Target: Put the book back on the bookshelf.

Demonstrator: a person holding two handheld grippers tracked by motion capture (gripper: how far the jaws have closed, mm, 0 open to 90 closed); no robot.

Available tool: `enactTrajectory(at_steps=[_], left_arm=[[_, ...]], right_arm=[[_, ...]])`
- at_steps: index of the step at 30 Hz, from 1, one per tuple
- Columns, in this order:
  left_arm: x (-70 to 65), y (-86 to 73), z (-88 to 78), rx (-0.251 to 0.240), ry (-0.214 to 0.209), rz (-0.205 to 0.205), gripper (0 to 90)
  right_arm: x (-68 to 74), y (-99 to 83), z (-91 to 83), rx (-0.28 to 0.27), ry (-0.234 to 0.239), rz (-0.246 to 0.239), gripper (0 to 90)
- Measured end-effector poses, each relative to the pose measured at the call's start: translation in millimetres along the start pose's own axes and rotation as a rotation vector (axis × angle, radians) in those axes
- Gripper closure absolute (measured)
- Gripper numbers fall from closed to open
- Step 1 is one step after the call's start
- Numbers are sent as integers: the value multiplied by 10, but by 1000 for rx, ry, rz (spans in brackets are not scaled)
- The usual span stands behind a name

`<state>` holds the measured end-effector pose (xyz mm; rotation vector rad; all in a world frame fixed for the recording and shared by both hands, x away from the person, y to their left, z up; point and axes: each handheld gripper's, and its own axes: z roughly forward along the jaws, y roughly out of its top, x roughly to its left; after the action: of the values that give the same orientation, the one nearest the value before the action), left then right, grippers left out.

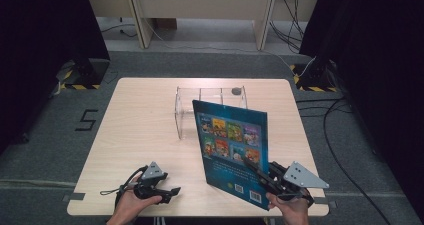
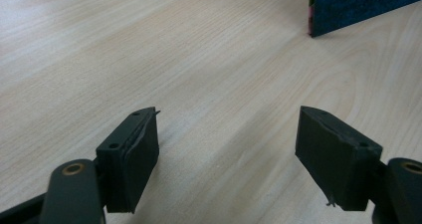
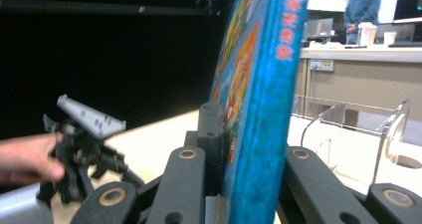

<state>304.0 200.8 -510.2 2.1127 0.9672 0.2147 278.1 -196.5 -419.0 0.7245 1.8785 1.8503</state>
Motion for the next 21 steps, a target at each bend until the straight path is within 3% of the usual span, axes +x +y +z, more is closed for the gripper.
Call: enactTrajectory(at_steps=[1,2,4,6,9,17,19,21], left_arm=[[-3,-1,2,-3,-2,2,246],[-3,0,0,-1,-4,6,247],[-6,0,0,-8,-4,2,248],[-7,0,-1,-8,-7,4,249],[-11,-1,1,-7,-9,7,250],[-15,-7,10,6,-12,14,250],[-10,-9,11,10,-11,14,250],[-4,-11,13,12,-10,12,250]], right_arm=[[0,0,0,0,0,0,792],[8,-11,-88,50,19,-36,788],[19,-25,-126,58,21,-35,787],[42,-53,-207,125,31,-49,781],[38,-98,-246,163,23,-57,773],[31,-154,-258,176,11,-122,755],[54,-142,-247,177,-4,-159,762],[51,-141,-245,175,-15,-148,780]])
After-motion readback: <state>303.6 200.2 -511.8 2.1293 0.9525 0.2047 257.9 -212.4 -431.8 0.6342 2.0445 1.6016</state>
